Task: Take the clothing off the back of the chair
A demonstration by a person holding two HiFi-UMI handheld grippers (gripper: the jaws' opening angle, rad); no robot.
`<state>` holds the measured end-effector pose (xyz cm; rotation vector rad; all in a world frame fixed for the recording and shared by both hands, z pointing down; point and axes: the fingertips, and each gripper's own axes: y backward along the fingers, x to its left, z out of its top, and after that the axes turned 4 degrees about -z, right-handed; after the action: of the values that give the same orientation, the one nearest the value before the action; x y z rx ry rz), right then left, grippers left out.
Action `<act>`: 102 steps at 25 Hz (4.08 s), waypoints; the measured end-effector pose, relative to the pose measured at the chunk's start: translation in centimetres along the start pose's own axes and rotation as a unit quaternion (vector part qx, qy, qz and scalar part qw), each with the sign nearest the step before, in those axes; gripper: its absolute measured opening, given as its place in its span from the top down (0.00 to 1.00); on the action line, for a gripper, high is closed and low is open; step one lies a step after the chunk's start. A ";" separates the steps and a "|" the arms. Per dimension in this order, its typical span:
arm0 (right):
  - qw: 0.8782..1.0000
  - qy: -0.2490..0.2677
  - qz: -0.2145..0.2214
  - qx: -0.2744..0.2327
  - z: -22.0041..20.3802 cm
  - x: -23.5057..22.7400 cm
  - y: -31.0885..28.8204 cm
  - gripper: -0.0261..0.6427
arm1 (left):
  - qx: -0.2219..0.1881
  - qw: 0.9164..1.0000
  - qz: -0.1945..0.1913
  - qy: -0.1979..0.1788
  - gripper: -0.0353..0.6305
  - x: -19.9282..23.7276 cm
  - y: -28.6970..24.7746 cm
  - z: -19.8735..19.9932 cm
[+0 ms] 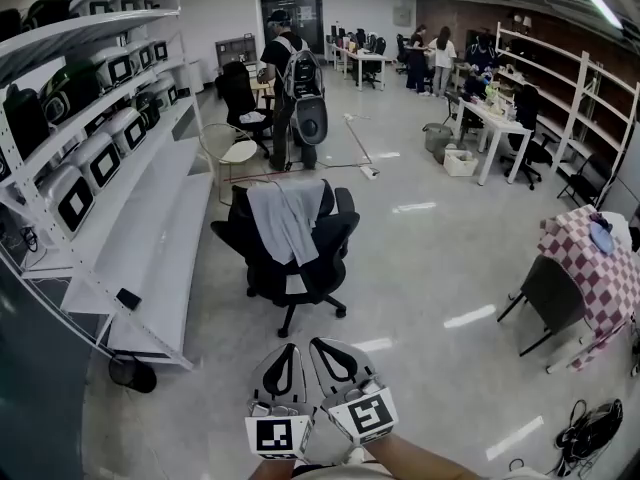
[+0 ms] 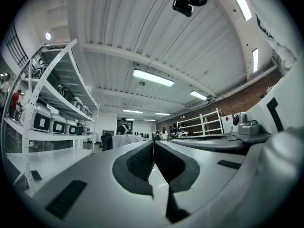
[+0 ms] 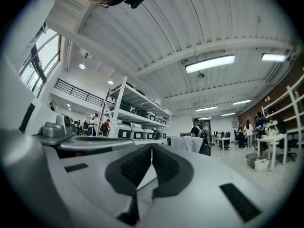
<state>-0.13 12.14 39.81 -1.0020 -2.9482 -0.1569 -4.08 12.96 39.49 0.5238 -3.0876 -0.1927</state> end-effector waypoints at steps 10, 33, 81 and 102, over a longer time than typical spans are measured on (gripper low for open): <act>0.999 -0.019 0.029 0.002 -1.5 -1.5 1.4 0.94 | 0.024 0.999 0.031 0.007 0.94 -2.9 0.0 -2.3; 0.999 -0.030 0.018 0.023 -3.5 -1.9 -5.5 0.94 | 0.029 0.999 0.010 0.014 0.94 3.7 -4.9 -3.5; 0.999 -0.010 -0.005 0.037 -6.1 -6.9 -25.5 0.94 | 0.019 0.998 -0.032 0.052 0.94 17.8 -21.1 -7.3; 0.998 -0.027 0.050 0.019 -6.3 -16.0 -30.3 0.94 | 0.023 0.999 0.034 0.031 0.94 18.0 -30.2 -7.6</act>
<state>-6.01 -22.11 42.54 -1.1622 -2.9286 -0.0732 -10.93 -22.14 43.02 0.4159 -3.0497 -0.1045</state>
